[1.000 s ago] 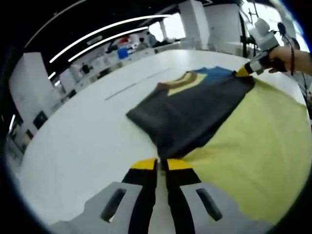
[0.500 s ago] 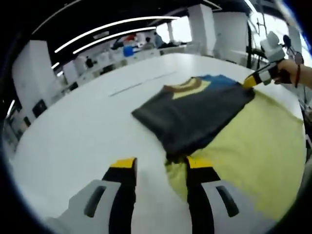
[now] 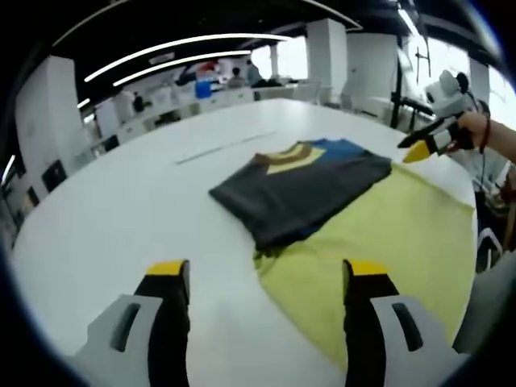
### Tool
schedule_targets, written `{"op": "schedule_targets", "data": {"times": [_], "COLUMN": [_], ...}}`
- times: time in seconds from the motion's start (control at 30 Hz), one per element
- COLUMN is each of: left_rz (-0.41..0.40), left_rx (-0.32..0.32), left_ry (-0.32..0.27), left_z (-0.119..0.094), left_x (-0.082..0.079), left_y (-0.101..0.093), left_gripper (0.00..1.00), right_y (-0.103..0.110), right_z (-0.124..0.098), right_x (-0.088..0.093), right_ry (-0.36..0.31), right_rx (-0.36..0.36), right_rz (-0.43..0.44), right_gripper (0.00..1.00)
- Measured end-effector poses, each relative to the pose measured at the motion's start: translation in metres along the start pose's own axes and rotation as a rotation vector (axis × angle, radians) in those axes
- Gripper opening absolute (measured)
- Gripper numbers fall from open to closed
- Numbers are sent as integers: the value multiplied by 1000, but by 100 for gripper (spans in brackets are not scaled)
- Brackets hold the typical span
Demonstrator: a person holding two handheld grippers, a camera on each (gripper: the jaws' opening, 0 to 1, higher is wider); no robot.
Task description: Fold the garment on the visible template until the final outline fits inside the template.
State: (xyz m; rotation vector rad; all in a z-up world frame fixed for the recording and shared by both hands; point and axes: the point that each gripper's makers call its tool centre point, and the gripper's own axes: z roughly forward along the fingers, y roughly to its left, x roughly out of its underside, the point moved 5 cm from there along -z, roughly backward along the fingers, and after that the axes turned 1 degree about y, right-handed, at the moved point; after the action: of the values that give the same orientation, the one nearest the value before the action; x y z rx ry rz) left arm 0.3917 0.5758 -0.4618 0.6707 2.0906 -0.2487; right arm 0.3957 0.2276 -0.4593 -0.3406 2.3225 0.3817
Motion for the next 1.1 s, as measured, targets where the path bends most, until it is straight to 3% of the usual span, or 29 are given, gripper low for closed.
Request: {"op": "schedule_targets", "data": {"times": [0.3,0.67,0.9,1.1], "left_rz": [18,10,-7,-69], "left_rx": [48,97,120,141], "left_ry": [11,56,85,118], "left_z": [-27,-49,-60,-66], "left_x": [4,14,24,38], "left_y": [-13,-33,-44,-54], "left_gripper": [90,99,99,98], "right_y": [10,21,25,28], "right_z": [-36,-66,-79,-84], "right_x": [20,49,73,97], "right_ry": [29,78,120,162], "right_rx": [-22,-37,-36,-33], "right_rz": [2,1,15,24], "right_gripper": [99,99,99,96]}}
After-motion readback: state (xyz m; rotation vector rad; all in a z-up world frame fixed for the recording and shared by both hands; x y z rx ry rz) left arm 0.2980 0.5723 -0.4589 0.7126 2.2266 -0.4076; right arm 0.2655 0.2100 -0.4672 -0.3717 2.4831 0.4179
